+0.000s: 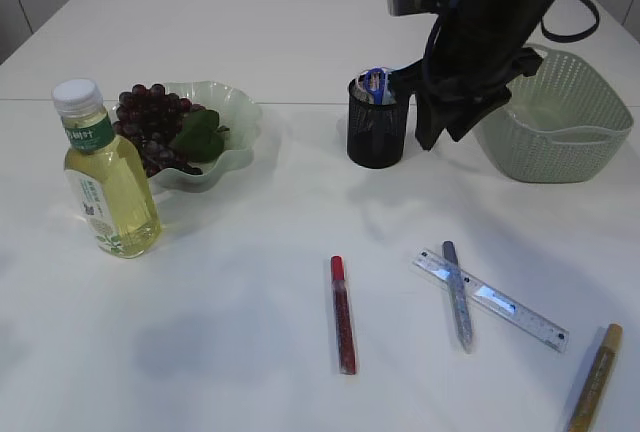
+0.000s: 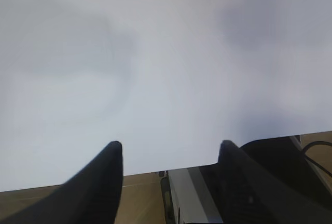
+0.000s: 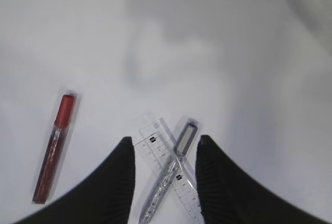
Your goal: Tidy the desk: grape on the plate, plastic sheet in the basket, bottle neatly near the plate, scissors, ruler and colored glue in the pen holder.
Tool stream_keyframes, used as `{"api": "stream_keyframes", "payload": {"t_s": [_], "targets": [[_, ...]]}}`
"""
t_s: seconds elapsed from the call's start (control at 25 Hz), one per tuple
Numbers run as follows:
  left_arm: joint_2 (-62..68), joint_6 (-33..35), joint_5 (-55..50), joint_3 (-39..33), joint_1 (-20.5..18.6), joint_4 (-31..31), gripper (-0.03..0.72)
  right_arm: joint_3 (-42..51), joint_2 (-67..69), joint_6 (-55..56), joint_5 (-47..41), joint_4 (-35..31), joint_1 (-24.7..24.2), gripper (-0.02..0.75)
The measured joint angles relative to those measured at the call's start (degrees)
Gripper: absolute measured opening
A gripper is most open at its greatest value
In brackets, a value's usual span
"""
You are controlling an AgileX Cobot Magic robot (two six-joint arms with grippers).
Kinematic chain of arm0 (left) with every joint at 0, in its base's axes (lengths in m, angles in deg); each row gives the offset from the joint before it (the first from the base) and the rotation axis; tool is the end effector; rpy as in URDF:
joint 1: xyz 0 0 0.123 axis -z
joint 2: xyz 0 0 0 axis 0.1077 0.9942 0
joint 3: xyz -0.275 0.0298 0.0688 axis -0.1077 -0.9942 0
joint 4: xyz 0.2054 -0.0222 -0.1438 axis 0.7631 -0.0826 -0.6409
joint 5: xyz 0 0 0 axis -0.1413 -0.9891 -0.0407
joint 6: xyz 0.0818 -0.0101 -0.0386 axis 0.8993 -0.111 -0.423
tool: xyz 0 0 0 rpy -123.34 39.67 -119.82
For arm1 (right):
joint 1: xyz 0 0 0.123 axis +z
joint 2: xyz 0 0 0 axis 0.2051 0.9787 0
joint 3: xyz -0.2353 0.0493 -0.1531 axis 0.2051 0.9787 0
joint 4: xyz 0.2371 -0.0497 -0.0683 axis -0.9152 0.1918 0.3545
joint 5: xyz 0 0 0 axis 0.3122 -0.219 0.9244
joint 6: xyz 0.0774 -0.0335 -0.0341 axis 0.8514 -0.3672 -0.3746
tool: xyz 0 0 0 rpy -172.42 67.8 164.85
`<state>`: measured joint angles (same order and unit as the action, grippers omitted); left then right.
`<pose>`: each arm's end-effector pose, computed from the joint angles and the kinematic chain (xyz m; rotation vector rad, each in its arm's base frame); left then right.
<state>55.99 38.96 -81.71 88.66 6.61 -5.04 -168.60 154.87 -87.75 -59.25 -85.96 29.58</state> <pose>0.1737 -0.0424 0.2938 0.0861 2.8707 -0.1234 0.4022 0.1359 0.2664 -0.5559 2.8684 0.1504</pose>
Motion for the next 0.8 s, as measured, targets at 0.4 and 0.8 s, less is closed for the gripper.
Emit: {"api": "stream_keyframes", "payload": {"t_s": [0.4, 0.8], "targets": [[0.0, 0.1, 1.6, 0.0, 0.0, 0.7, 0.426, 18.5, -10.0, -6.4, 0.0, 6.0, 3.5, 0.482], [0.0, 0.1, 2.1, 0.0, 0.0, 0.8, 0.426, 39.5, -33.6, -21.9, 3.1, 4.6, 3.5, 0.477]]}}
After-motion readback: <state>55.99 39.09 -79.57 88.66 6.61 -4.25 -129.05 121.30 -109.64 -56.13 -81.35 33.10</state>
